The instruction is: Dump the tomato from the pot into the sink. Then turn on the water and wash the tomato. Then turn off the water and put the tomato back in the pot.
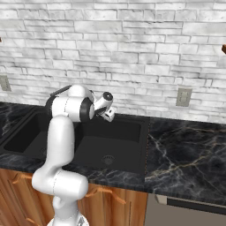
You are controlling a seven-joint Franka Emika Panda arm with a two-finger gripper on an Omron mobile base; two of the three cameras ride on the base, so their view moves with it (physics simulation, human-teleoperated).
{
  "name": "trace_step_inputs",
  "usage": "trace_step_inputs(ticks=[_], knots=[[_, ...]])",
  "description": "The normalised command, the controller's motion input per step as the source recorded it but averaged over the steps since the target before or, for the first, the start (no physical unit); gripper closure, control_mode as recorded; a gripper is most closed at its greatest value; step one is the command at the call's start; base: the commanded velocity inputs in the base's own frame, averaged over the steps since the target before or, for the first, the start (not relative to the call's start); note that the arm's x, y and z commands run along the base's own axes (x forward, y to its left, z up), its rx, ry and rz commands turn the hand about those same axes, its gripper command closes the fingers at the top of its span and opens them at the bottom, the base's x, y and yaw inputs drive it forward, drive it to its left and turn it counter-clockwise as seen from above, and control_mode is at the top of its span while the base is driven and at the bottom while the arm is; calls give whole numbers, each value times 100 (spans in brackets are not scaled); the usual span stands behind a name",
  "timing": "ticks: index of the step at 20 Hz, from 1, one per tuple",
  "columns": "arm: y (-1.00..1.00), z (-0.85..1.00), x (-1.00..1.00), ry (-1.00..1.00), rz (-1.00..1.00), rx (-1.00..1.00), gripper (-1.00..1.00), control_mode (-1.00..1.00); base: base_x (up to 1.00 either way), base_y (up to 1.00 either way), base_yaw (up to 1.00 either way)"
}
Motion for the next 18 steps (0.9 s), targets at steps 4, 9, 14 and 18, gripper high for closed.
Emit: trace_step_inputs(ticks=[4, 9, 14, 18], knots=[[6, 0, 33, 0, 0, 0, -100, -100, 0, 0, 0], [5, 0, 36, 0, 0, 0, -100, -100, 0, 0, 0], [8, 0, 38, 0, 0, 0, -100, -100, 0, 0, 0], [16, 0, 38, 0, 0, 0, -100, -100, 0, 0, 0]])
